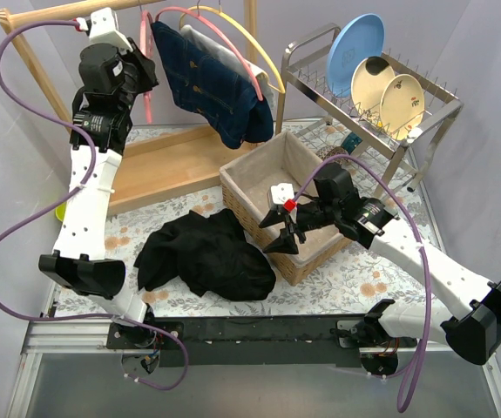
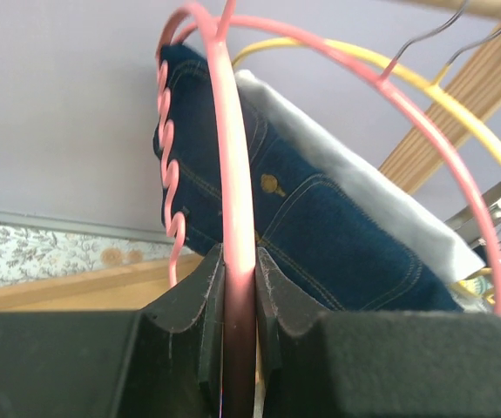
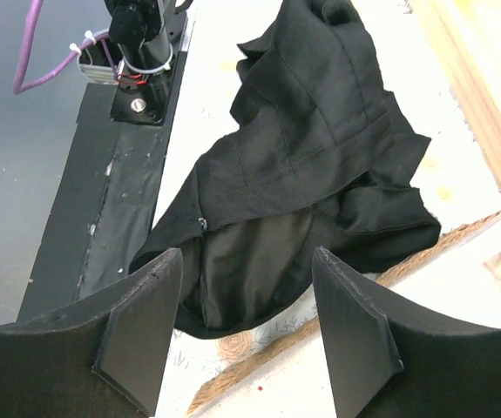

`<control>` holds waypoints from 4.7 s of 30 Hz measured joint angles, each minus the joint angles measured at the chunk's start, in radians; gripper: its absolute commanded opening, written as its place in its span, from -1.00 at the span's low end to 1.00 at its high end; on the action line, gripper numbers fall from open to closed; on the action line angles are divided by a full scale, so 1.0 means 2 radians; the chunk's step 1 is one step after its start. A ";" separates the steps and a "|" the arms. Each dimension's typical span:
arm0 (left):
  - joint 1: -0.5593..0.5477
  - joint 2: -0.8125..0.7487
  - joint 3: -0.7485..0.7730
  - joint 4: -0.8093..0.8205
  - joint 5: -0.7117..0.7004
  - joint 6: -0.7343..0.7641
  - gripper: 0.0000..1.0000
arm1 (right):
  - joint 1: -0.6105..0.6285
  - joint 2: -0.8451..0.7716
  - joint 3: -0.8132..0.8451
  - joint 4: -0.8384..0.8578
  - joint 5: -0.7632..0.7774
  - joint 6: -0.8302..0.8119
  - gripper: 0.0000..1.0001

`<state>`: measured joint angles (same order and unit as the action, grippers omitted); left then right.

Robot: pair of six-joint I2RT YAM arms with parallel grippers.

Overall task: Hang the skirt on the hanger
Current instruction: Grab a hanger with the left arm, then pass the hanger from the left arm to the right, then pass the hanger from the right arm to the left

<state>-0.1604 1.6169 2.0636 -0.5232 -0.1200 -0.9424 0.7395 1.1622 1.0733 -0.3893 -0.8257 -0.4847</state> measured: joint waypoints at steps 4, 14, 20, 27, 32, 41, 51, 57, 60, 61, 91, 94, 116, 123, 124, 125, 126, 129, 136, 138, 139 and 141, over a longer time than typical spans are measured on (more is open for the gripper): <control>0.000 -0.021 -0.003 0.012 0.000 -0.002 -1.00 | 0.000 0.000 -0.005 0.000 0.000 0.000 0.37; 0.000 -0.081 -0.050 0.024 -0.002 -0.004 -1.00 | -0.002 0.000 -0.005 0.000 0.000 0.000 0.37; 0.000 -0.132 -0.107 0.040 -0.003 -0.004 -1.00 | -0.003 0.000 -0.005 0.000 0.000 0.000 0.37; 0.000 -0.254 -0.222 0.048 0.009 -0.010 -1.00 | -0.004 0.000 -0.005 0.000 0.002 0.003 0.37; 0.001 -0.361 -0.340 0.061 0.056 -0.019 -1.00 | -0.004 0.027 0.076 -0.036 0.026 0.034 0.36; 0.001 -0.473 -0.493 0.070 0.156 -0.037 -1.00 | 0.016 0.165 0.383 -0.053 0.062 0.188 0.73; 0.001 -0.464 -0.535 0.093 0.199 -0.053 -1.00 | 0.084 0.214 0.403 0.006 0.237 0.373 0.96; -0.001 -0.450 -0.536 0.117 0.210 -0.060 -1.00 | 0.107 0.254 0.447 0.013 0.336 0.440 0.96; -0.003 -0.450 -0.537 0.121 0.210 -0.060 -1.00 | 0.109 0.281 0.472 0.014 0.363 0.466 0.96; -0.004 -0.451 -0.537 0.121 0.210 -0.060 -1.00 | 0.109 0.292 0.482 0.014 0.370 0.474 0.96; -0.007 -0.497 -0.611 0.149 0.202 -0.123 -1.00 | 0.126 0.433 0.593 0.013 0.338 0.599 -0.73; -0.007 -0.496 -0.617 0.149 0.216 -0.134 -1.00 | 0.124 0.432 0.583 0.043 0.300 0.621 -0.97; -0.076 -0.589 -0.512 -0.011 0.275 0.245 0.96 | 0.063 0.319 0.441 -0.014 0.047 0.448 -0.97; -0.089 -0.624 -0.517 -0.026 0.282 0.382 0.96 | 0.060 0.247 0.447 -0.128 -0.004 0.262 -0.97; -0.090 -0.630 -0.517 -0.027 0.287 0.398 0.96 | 0.060 0.243 0.451 -0.145 -0.004 0.237 -0.97; -0.091 -0.636 -0.517 -0.027 0.292 0.411 0.96 | 0.059 0.241 0.458 -0.169 0.000 0.205 -0.97; -0.092 -0.642 -0.517 -0.028 0.296 0.425 0.96 | 0.059 0.239 0.463 -0.189 0.008 0.170 -0.97; -0.096 -0.648 -0.503 -0.039 0.306 0.454 0.96 | 0.059 0.237 0.473 -0.253 0.034 0.077 -0.97; -0.113 -0.646 -0.468 -0.044 0.339 0.497 0.96 | 0.075 0.241 0.474 -0.373 0.112 -0.068 -0.97; -0.119 -0.642 -0.468 -0.047 0.349 0.507 0.93 | 0.094 0.241 0.465 -0.388 0.139 -0.091 -0.97; -0.122 -0.637 -0.469 -0.050 0.355 0.513 0.90 | 0.105 0.241 0.460 -0.395 0.152 -0.102 -0.97; -0.129 -0.625 -0.476 -0.052 0.362 0.524 0.85 | 0.123 0.242 0.448 -0.407 0.173 -0.118 -0.97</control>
<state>-0.4191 0.3660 1.1114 -0.6277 0.6041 0.1059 0.9863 1.6455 1.9697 -1.2037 -0.4793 -0.7208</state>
